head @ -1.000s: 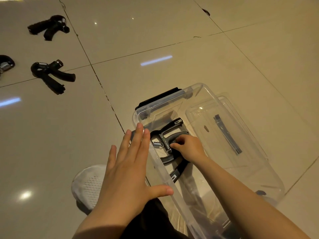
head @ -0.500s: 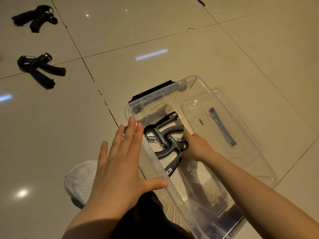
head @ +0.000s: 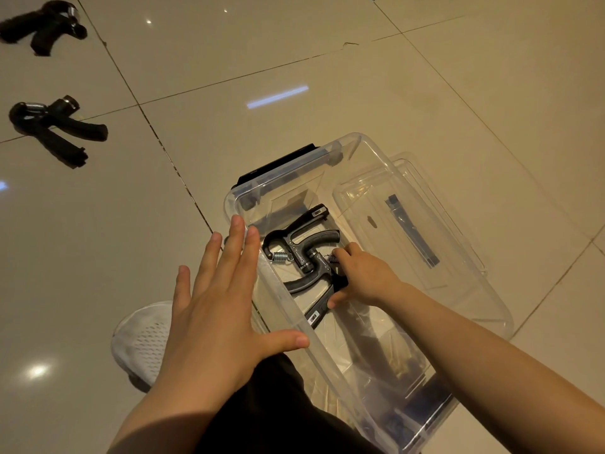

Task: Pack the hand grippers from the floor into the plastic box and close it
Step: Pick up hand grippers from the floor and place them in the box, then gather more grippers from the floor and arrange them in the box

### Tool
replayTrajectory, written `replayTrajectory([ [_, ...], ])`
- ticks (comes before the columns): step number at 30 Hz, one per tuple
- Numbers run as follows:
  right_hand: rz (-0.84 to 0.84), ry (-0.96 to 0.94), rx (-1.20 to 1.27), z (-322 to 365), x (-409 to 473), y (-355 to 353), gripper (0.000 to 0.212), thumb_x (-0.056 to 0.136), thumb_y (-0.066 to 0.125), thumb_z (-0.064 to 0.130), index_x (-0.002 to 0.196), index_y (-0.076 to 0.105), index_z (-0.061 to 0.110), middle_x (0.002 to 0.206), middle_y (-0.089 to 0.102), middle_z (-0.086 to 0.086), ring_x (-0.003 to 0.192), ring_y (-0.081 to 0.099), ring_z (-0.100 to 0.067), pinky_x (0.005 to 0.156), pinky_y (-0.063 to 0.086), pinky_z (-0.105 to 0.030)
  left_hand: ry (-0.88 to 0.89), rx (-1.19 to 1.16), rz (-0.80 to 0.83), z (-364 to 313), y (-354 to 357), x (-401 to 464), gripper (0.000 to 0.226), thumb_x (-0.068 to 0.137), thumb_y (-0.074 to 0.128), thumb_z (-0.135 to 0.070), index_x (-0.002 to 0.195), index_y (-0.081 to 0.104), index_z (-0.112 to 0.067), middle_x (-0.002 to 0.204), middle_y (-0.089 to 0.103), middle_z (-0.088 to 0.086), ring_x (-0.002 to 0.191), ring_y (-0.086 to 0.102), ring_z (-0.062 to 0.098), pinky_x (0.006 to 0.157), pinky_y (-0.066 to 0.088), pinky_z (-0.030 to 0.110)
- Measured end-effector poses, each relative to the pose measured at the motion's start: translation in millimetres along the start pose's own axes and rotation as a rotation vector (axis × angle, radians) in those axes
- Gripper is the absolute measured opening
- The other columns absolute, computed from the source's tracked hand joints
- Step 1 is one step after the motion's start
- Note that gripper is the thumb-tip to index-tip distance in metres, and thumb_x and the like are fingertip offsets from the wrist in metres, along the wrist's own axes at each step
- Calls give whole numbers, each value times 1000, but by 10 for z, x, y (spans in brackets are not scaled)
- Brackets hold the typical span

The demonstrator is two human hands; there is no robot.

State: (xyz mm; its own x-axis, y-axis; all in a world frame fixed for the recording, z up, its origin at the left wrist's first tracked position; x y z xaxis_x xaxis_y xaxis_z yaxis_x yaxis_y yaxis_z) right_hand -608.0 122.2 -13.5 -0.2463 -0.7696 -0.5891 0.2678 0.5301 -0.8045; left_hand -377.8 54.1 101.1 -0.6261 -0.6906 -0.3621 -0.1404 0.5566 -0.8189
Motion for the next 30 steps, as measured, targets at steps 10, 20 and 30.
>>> replayTrajectory([
  [10,-10,32,-146,41,-37,-52,93,59,68,72,129,37,20,122,48,-5,103,51,-24,78,42,-34,3,91,-23,2,-21,-13,127,49,40,-90,131,-40,-34,136,-49,-16,132,-35,10,113,-7,48],
  [20,-253,-30,255,498,-669,-947,48,84,61,47,128,50,32,130,47,5,106,53,-13,84,48,-31,42,254,-199,675,-1042,-149,85,78,61,-55,146,18,-30,157,1,-1,143,6,21,112,17,42],
  [30,-137,-702,139,2654,-1195,-2435,36,88,58,42,122,57,30,121,58,8,98,57,-8,88,49,-31,-84,659,12,1372,-2299,-1028,49,90,53,-43,135,39,-30,129,49,-7,111,51,14,88,42,29],
])
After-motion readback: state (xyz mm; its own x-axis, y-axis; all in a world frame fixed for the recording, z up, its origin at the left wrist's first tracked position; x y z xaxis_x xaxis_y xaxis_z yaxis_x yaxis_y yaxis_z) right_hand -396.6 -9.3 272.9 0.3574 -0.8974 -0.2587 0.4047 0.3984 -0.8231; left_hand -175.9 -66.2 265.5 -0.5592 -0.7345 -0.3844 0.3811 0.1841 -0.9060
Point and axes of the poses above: each hand's wrist, its own x-axis towards the middle knuckle, its own y-axis out of the palm, z = x × y, the point moved 2 cm from there along x, towards the middle knuckle
